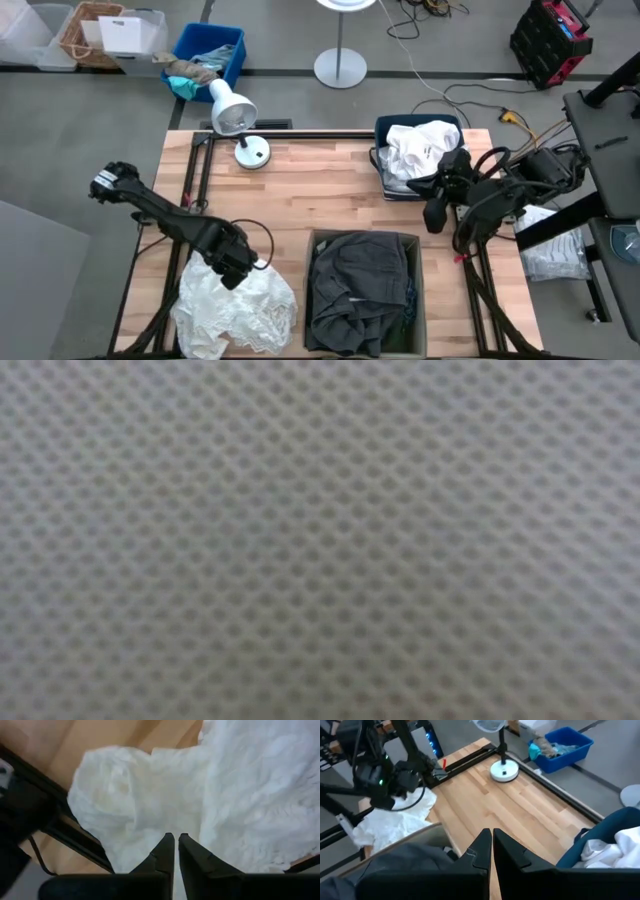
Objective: Sort clothes
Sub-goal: Put the white blouse into the blue laundry organizer
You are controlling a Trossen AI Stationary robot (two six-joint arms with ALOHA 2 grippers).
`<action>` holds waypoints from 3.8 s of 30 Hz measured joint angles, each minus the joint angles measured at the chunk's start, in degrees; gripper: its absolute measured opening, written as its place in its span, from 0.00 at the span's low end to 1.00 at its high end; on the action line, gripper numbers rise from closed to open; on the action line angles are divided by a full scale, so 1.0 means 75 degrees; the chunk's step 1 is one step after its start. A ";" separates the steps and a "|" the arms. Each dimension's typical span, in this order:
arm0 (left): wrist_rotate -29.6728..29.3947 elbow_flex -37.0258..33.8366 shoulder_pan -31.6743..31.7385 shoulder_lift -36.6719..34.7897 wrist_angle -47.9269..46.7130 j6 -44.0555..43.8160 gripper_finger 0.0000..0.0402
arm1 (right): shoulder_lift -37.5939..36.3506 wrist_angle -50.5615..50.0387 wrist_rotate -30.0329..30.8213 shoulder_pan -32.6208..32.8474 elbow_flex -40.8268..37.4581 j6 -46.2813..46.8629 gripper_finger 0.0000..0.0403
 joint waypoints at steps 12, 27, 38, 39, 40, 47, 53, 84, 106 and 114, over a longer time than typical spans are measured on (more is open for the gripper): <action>0.0456 -0.0229 0.0000 0.0140 0.0266 -0.0824 0.41 | 0.0000 0.0007 0.0242 -0.0038 0.0018 0.0003 0.02; 0.0814 -0.1914 -0.0006 0.0212 0.1689 -0.1931 0.72 | 0.0000 0.0008 0.0244 -0.0050 0.0000 0.0038 0.03; 0.0853 -0.2955 -0.0006 0.0213 0.3624 -0.2118 0.56 | 0.0000 0.0008 0.0244 -0.0050 0.0000 0.0038 0.03; 0.0852 -0.2955 -0.0006 0.0215 0.3634 -0.2101 0.52 | 0.0000 0.0008 0.0244 -0.0050 0.0000 0.0038 0.03; 0.0852 -0.2955 -0.0006 0.0215 0.3630 -0.2074 0.47 | 0.0000 0.0008 0.0244 -0.0050 -0.0003 0.0038 0.03; 0.0676 -0.2767 -0.0025 0.0221 0.3619 -0.1889 0.05 | 0.0000 0.0008 0.0244 -0.0050 -0.0003 0.0032 0.03; 0.0464 -0.2042 -0.0090 0.0232 0.2979 -0.1709 0.02 | 0.0000 0.0008 0.0244 -0.0050 -0.0003 0.0020 0.03; -0.3501 0.5867 -0.1163 0.0227 -0.1640 -0.0692 0.00 | 0.0000 0.0996 0.0135 -0.0052 -0.0009 -0.1685 0.03; -0.7415 0.7795 -0.0908 0.0229 0.0241 0.3558 0.00 | 0.1099 0.3775 -0.0031 -0.0378 0.0573 -0.5574 0.10; -0.7883 0.7804 -0.0195 0.0309 0.2371 0.5849 0.00 | 0.2006 0.4286 -0.0028 -0.0663 0.1389 -0.6445 0.40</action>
